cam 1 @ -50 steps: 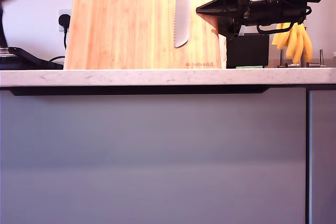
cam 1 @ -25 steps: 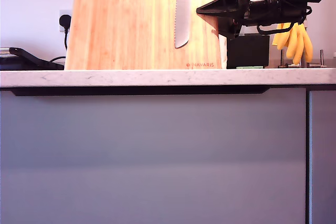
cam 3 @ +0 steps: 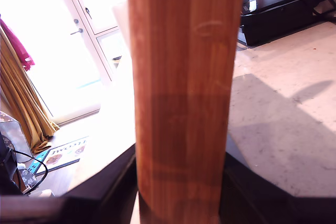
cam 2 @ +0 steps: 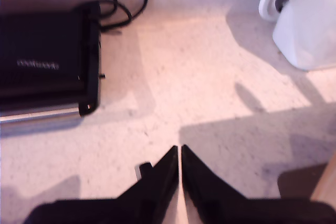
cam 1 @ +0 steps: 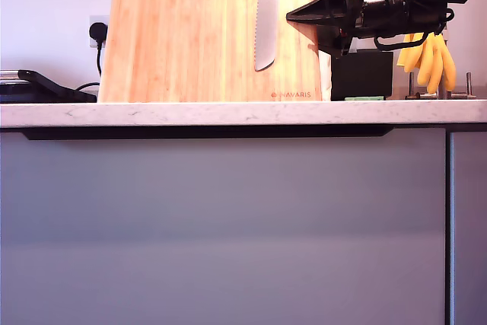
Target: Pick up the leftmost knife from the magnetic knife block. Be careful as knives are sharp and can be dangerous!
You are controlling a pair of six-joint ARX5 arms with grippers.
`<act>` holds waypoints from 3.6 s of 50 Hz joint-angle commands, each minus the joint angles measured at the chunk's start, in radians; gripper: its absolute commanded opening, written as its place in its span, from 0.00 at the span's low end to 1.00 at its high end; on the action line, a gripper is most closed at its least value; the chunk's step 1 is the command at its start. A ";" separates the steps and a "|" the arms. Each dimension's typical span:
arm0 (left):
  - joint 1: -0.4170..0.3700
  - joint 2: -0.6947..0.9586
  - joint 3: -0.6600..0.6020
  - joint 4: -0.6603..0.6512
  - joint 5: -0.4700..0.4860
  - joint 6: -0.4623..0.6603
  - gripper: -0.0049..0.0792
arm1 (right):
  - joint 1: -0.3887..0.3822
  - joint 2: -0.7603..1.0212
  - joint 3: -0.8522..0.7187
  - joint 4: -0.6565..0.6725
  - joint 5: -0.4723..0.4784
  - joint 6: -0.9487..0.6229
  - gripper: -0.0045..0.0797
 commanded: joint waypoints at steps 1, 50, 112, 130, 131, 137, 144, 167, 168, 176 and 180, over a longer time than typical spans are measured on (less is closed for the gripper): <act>0.002 0.011 -0.082 0.028 -0.012 0.010 0.04 | 0.018 0.031 -0.016 0.002 0.065 0.002 0.04; -0.062 -0.675 -1.180 0.705 -0.036 -0.043 0.04 | 0.023 0.031 -0.016 -0.025 0.082 0.001 0.04; -0.113 -1.138 -1.190 0.391 0.061 -0.042 0.04 | 0.056 -0.006 -0.016 -0.071 0.198 -0.055 0.06; -0.113 -1.139 -1.190 0.386 0.062 -0.042 0.04 | 0.055 -0.006 -0.016 -0.132 0.028 -0.054 0.45; -0.113 -1.139 -1.190 0.385 0.062 -0.042 0.04 | 0.055 -0.006 -0.016 -0.138 0.029 -0.052 0.48; -0.113 -1.139 -1.190 0.385 0.062 -0.043 0.04 | 0.055 -0.006 -0.016 -0.161 0.031 -0.045 0.57; -0.113 -1.139 -1.190 0.386 0.062 -0.043 0.04 | 0.054 -0.006 -0.016 -0.184 0.011 -0.029 0.60; -0.113 -1.139 -1.189 0.386 0.062 -0.043 0.04 | -0.021 -0.045 -0.016 -0.227 -0.080 -0.029 0.60; -0.113 -1.139 -1.189 0.386 0.062 -0.042 0.04 | -0.025 -0.048 -0.016 -0.229 -0.080 -0.029 0.60; -0.113 -1.139 -1.189 0.387 0.062 -0.042 0.04 | -0.068 -0.076 -0.016 -0.237 -0.084 -0.029 0.60; -0.113 -1.139 -1.189 0.387 0.062 -0.042 0.04 | -0.092 -0.090 -0.016 -0.240 -0.085 -0.029 0.60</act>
